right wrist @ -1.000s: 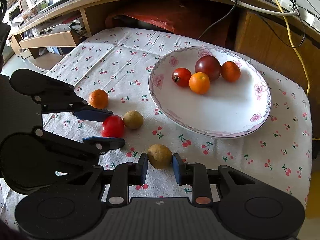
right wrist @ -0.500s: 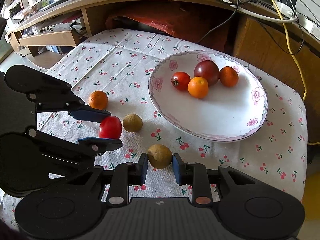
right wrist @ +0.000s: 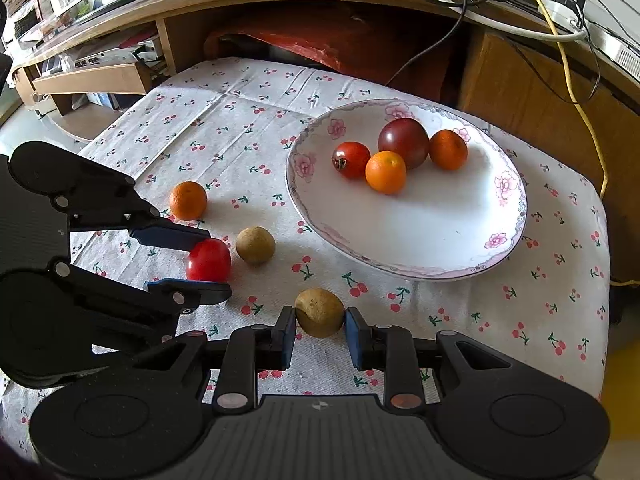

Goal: Organize fruits
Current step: 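Carry the red tomato with the left gripper while the right carries the brown fruit over the bowl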

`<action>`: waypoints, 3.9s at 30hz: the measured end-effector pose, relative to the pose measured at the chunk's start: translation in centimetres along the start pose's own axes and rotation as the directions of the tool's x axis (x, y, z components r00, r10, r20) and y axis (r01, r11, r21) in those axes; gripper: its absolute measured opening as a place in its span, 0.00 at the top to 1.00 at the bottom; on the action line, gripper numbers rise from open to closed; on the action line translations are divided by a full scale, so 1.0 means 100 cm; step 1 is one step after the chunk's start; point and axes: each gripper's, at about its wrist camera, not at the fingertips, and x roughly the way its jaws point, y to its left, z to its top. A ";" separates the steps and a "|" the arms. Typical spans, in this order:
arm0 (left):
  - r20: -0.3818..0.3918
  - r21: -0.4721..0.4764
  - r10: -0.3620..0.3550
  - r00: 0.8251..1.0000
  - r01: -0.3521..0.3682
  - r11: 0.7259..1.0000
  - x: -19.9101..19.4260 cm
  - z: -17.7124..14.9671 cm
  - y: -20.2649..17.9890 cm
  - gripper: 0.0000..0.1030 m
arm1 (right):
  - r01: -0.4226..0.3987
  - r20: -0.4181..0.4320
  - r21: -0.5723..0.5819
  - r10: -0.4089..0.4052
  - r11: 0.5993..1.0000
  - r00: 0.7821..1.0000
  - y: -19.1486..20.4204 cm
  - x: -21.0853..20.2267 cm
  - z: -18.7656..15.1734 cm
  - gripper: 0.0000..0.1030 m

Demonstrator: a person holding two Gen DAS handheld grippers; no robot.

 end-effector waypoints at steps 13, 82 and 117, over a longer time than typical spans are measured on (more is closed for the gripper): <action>-0.002 -0.020 0.003 1.000 -0.003 1.000 0.002 -0.001 0.001 0.60 | 0.003 -0.007 0.005 -0.003 1.000 1.000 0.000 0.004 0.001 0.78; 0.111 -0.043 0.042 0.993 -0.038 0.998 0.022 0.061 -0.001 0.60 | 0.111 0.090 0.106 -0.121 0.988 0.989 -0.048 0.007 0.030 0.77; 0.110 -0.044 0.062 0.992 -0.057 0.997 0.039 0.067 0.006 0.62 | 0.118 0.085 0.094 -0.126 0.989 0.988 -0.052 0.022 0.034 0.75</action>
